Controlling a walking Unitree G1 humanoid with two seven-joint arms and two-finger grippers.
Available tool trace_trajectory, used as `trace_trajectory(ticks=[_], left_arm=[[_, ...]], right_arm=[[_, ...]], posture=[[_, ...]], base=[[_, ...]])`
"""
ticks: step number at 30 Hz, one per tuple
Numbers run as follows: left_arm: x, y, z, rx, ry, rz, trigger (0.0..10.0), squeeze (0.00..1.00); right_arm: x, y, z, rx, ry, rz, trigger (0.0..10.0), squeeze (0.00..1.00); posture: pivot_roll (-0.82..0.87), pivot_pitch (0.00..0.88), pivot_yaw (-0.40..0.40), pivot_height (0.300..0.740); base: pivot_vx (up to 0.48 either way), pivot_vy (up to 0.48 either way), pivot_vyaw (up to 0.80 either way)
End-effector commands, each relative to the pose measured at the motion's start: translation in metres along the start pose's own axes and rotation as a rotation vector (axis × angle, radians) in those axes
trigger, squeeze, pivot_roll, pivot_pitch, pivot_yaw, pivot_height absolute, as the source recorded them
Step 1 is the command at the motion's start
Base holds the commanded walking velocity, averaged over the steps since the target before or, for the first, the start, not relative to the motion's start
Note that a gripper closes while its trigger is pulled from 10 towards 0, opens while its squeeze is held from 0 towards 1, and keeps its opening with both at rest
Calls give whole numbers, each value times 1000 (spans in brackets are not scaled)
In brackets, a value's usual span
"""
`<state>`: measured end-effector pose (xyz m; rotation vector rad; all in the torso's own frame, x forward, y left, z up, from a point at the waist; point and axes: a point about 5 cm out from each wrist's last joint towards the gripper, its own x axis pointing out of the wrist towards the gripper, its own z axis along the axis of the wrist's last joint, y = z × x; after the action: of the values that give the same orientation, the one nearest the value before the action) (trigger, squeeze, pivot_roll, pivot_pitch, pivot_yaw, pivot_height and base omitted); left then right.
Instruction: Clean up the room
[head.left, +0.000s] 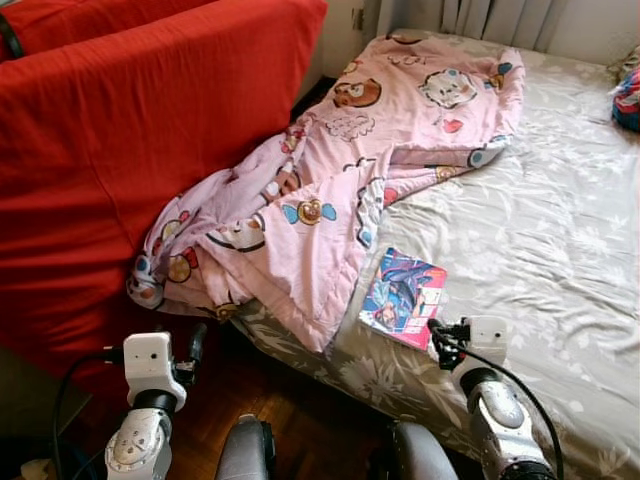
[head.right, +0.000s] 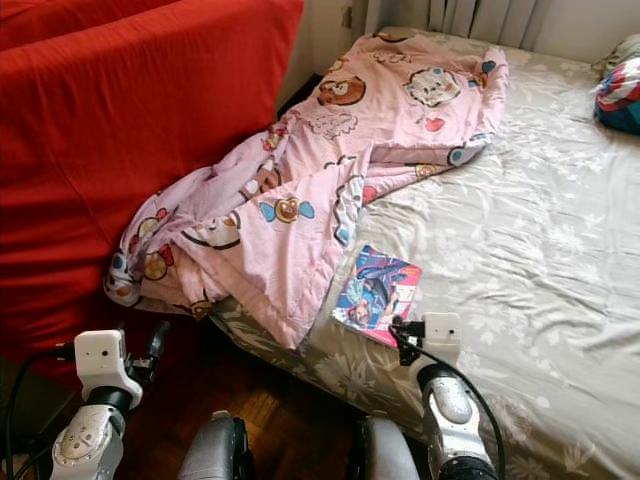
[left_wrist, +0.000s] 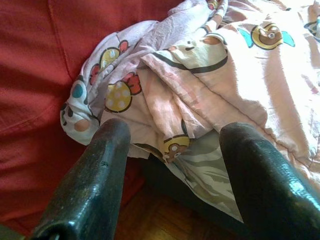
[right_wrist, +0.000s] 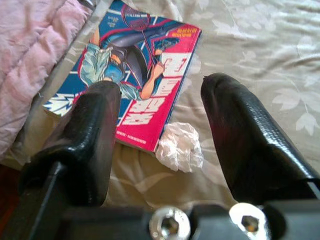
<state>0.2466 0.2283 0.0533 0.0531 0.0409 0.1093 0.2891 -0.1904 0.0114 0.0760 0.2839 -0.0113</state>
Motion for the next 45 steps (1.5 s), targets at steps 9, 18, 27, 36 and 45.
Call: trace_trajectory(ticks=[9,18,27,36,45], left_arm=[[-3,4,-1,3,11,2,10000,0],[-3,2,0,-1,8,-6,10000,0],[-4,3,1,7,10,-8,10000,0],[-11,10,3,25,19,-6,10000,0],[-18,18,6,46,27,-5,10000,0]], right_arm=[[-2,1,-10,23,56,-29,10000,0],[-4,-1,-20,27,134,-22,10000,0],[2,-1,-19,-10,211,-50,10000,0],[4,-19,-21,40,350,-215,10000,0],[8,-15,-17,120,355,-207,10000,0]], posture=[[58,214,50,632],[60,220,53,632],[82,239,68,632],[129,262,91,632],[184,274,118,632]], base=[[308,0,0],[184,0,0],[0,0,0],[0,0,0],[0,0,0]])
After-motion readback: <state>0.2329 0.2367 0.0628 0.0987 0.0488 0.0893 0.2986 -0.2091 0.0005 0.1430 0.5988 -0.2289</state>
